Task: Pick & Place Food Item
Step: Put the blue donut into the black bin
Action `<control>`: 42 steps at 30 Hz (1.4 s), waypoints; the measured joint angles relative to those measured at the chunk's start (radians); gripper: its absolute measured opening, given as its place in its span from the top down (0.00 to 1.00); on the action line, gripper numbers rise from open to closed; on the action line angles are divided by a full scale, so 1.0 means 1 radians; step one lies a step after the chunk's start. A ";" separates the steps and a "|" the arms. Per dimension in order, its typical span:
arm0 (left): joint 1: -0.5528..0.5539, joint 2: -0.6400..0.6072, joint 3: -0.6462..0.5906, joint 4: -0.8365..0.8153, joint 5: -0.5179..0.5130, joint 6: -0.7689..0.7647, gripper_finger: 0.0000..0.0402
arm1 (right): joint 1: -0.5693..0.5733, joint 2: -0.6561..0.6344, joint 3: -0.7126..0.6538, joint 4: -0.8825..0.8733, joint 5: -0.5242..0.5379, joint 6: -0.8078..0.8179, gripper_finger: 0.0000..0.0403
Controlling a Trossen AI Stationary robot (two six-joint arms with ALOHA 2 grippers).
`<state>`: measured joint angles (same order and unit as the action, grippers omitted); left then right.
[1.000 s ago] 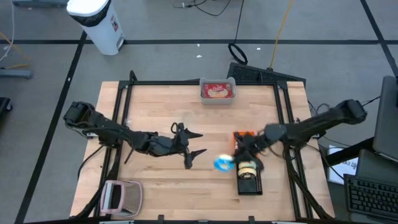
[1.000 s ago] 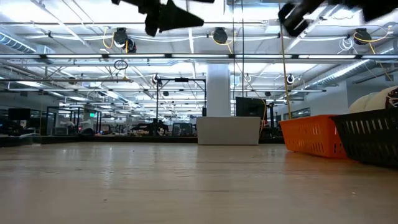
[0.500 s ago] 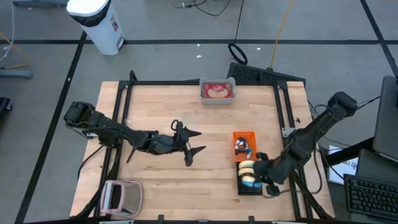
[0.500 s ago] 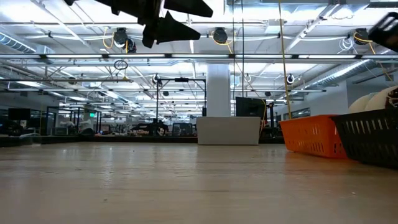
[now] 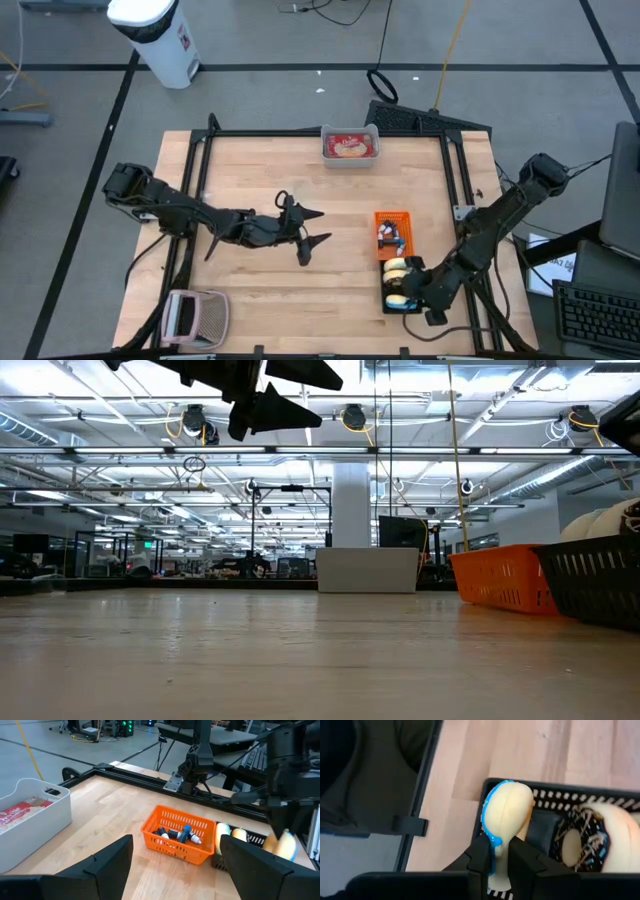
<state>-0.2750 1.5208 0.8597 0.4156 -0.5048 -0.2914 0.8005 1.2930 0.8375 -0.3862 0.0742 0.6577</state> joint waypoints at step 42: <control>0.005 0.000 0.000 -0.040 0.009 -0.025 0.26 | -0.002 -0.001 -0.024 -0.049 0.161 -0.102 0.57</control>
<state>-0.2695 1.5208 0.8597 0.3759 -0.4957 -0.3168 0.7983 1.2916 0.8135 -0.4347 0.2349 0.5560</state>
